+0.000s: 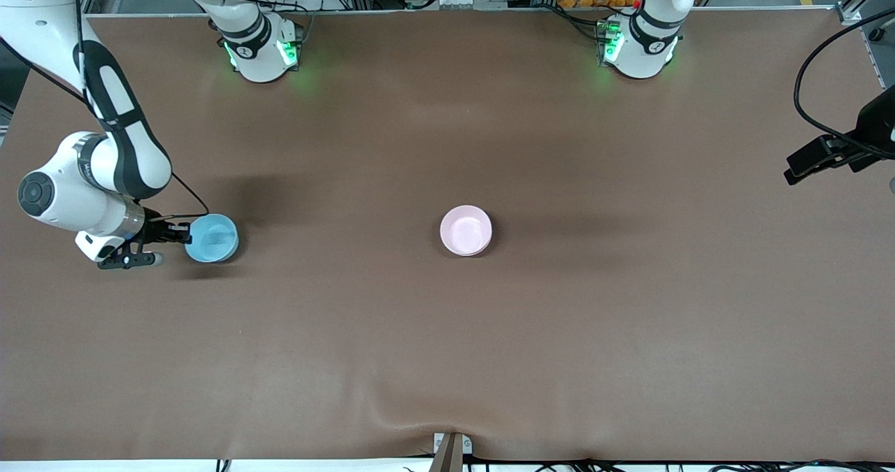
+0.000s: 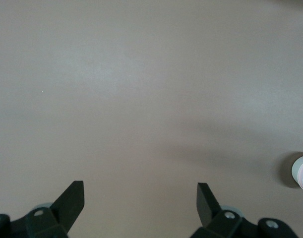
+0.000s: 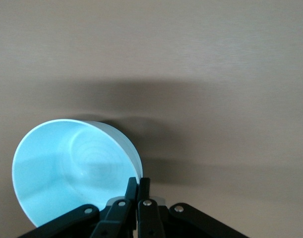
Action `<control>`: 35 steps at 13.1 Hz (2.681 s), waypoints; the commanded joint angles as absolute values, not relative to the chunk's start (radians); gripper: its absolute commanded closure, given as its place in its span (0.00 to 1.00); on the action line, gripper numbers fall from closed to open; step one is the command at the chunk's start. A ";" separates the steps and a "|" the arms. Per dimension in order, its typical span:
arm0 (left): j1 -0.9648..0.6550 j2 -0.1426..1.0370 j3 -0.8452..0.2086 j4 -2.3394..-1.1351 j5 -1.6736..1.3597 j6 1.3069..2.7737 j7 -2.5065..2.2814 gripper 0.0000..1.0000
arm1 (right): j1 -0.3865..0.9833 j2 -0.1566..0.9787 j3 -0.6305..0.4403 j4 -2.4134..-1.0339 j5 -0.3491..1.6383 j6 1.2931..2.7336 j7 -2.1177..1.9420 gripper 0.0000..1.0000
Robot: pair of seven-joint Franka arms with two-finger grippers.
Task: Stack pink and blue bowls on white bowl
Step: 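Carry the blue bowl with the right gripper onto the pink bowl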
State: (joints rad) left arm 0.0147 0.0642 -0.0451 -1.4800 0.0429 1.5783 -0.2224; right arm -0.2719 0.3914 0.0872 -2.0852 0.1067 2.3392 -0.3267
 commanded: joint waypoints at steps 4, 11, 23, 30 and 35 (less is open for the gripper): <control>0.021 0.028 -0.044 -1.496 0.005 1.565 -0.213 0.00 | -0.158 0.318 0.118 -1.927 0.187 2.054 -0.096 1.00; 0.021 0.008 -0.041 -1.499 -0.002 1.565 -0.213 0.00 | 0.216 0.316 0.114 -1.821 0.334 2.081 0.489 1.00; 0.021 0.006 -0.043 -1.500 -0.003 1.509 -0.212 0.00 | 0.595 0.606 0.106 -1.588 0.249 2.284 1.098 1.00; 0.023 0.008 -0.043 -1.500 -0.003 1.509 -0.212 0.00 | 0.632 0.647 0.103 -1.578 0.239 2.348 1.123 1.00; 0.066 0.006 -0.043 -1.500 -0.060 1.509 -0.184 0.00 | 0.635 0.670 0.098 -1.585 0.209 2.371 1.146 1.00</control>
State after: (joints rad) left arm 0.0500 0.0291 -0.0428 -1.4867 -0.0301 1.5210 -0.2144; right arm 0.6191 0.6486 0.1119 -1.6062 0.2398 2.3547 1.0985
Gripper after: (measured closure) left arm 0.000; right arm 0.982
